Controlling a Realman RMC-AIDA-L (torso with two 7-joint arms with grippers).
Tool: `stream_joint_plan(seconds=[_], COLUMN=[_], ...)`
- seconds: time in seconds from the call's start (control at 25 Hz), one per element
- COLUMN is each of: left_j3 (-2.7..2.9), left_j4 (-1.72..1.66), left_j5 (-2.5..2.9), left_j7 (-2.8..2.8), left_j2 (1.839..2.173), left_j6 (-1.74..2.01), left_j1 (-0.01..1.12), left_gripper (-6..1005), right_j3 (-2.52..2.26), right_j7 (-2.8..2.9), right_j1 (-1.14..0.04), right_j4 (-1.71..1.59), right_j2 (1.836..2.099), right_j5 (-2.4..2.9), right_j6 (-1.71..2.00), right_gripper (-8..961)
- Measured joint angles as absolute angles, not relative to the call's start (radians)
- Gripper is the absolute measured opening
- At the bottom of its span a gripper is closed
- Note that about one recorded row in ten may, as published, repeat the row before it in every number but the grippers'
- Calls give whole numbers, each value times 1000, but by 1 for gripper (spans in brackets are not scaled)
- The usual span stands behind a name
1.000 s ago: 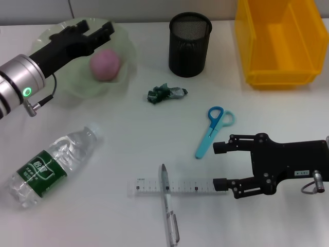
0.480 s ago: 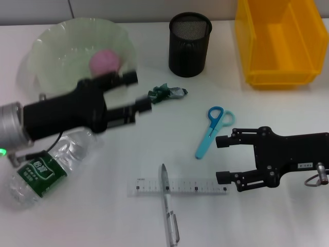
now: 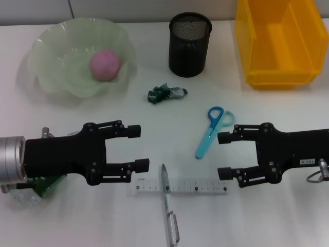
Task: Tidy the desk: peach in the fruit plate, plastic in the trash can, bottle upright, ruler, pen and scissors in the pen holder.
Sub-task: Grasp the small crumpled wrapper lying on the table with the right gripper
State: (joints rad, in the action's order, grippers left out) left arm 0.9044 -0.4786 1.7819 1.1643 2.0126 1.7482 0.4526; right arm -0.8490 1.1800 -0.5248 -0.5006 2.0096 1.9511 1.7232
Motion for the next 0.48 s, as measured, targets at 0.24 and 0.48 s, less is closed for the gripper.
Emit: stream_joint_plan(seconds=[0.24, 0.48], left_j3=[908, 909], left_j4=[-479, -478], left_j5=[1787, 1790], left_j7=[1150, 1137], left_j2=[2023, 2027], left_j6=[1745, 1734], left_j1=[450, 451], left_gripper=[797, 797], right_j3=[-838, -839], right_j7=[1286, 1475], right_j1=[-537, -567], right_j4=[-557, -669], right_j2=[2008, 1990], right_j5=[1957, 1963], right_j6=[1738, 1748], right_gripper=[823, 823])
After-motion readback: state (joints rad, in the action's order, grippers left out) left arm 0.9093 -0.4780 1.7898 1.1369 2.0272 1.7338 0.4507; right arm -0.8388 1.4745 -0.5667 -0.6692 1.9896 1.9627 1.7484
